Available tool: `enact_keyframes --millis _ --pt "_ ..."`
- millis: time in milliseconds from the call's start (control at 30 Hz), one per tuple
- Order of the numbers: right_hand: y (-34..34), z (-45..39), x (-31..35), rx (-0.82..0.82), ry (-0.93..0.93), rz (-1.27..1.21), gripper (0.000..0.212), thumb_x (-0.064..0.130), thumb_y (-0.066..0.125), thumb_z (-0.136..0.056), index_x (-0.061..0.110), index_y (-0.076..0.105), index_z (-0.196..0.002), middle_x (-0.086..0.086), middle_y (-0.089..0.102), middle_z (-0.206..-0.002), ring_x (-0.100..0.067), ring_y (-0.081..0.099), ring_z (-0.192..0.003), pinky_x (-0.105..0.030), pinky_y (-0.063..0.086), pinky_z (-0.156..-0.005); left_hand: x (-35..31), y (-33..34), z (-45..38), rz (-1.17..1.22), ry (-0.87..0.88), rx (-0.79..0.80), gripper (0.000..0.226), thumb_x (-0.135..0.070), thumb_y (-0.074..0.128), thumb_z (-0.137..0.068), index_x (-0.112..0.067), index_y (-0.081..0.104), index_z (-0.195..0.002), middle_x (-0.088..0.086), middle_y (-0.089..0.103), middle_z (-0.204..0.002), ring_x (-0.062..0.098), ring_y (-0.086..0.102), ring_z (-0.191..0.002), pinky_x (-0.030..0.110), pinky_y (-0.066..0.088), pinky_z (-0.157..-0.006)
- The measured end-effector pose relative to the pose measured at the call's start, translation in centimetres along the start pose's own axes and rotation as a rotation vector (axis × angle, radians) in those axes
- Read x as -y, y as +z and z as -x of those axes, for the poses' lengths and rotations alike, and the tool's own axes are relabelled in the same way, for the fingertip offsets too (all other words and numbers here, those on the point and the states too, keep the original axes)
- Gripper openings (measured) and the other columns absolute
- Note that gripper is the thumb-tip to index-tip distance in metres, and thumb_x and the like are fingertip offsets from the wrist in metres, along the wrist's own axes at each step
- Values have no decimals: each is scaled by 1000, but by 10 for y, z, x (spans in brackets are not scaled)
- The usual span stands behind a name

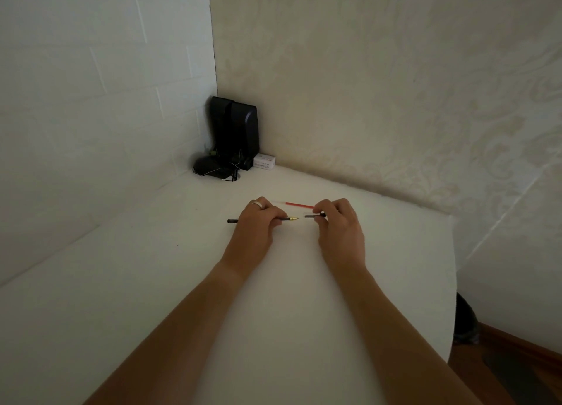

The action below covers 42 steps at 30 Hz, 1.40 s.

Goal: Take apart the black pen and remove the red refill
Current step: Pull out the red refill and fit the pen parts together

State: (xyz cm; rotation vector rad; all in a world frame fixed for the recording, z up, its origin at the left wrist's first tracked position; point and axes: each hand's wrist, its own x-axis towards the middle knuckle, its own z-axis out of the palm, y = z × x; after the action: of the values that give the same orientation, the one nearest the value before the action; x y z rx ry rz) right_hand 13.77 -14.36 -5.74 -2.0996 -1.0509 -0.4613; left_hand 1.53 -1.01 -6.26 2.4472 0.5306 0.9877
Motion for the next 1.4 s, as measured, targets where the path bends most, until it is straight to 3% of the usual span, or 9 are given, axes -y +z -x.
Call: enact_keyframes --millis 267,367,500,633,733,900,1200,1400 --pt "-1 2 3 164 -152 -100 8 19 65 -93 21 68 -100 4 58 -99 -10 54 -76 -32 51 -63 -4 -2 2 49 24 68 21 -5 58 -92 -12 74 -105 5 63 -100 15 56 -98 23 43 -89" --pt "-2 2 5 195 -187 -128 7 18 64 -94 19 68 -99 3 61 -99 -12 56 -79 -34 51 -66 -6 -4 2 74 24 74 23 -3 59 -90 -12 71 -109 5 66 -99 14 59 -96 22 43 -89" --pt "-4 1 6 206 -243 -156 7 5 65 -92 6 71 -97 -7 64 -94 -22 60 -79 -38 53 -72 -7 -5 3 100 15 77 26 3 59 -87 -11 68 -106 3 67 -90 15 61 -90 26 47 -87" --pt "-6 2 8 220 -277 -164 8 1 64 -91 2 71 -95 -10 67 -94 -25 62 -82 -37 52 -76 -6 -6 2 121 -6 73 20 2 62 -85 -11 70 -98 3 69 -92 8 61 -88 6 42 -81" --pt "-6 2 8 232 -292 -168 8 0 65 -90 1 72 -95 -11 68 -93 -25 62 -83 -35 50 -77 -5 -7 2 129 7 73 20 2 63 -85 -12 71 -96 2 70 -91 8 62 -86 10 45 -80" --pt "-8 3 9 244 -305 -154 9 0 64 -91 2 72 -95 -10 68 -94 -24 62 -83 -27 46 -76 -5 -7 2 141 12 87 21 2 65 -83 -12 72 -97 4 71 -92 9 63 -87 6 44 -80" --pt "-10 3 12 239 -361 -150 11 -2 66 -89 -1 72 -99 -14 70 -94 -28 65 -86 -36 52 -77 -7 -7 1 178 35 144 20 -1 64 -85 -11 73 -100 5 72 -94 10 63 -87 9 44 -79" --pt "-6 3 11 198 -277 -176 10 0 66 -90 2 72 -98 -11 66 -95 -25 62 -82 -35 52 -74 -8 -5 2 183 13 125 18 -4 60 -89 -10 67 -104 4 70 -98 9 64 -92 16 49 -84"
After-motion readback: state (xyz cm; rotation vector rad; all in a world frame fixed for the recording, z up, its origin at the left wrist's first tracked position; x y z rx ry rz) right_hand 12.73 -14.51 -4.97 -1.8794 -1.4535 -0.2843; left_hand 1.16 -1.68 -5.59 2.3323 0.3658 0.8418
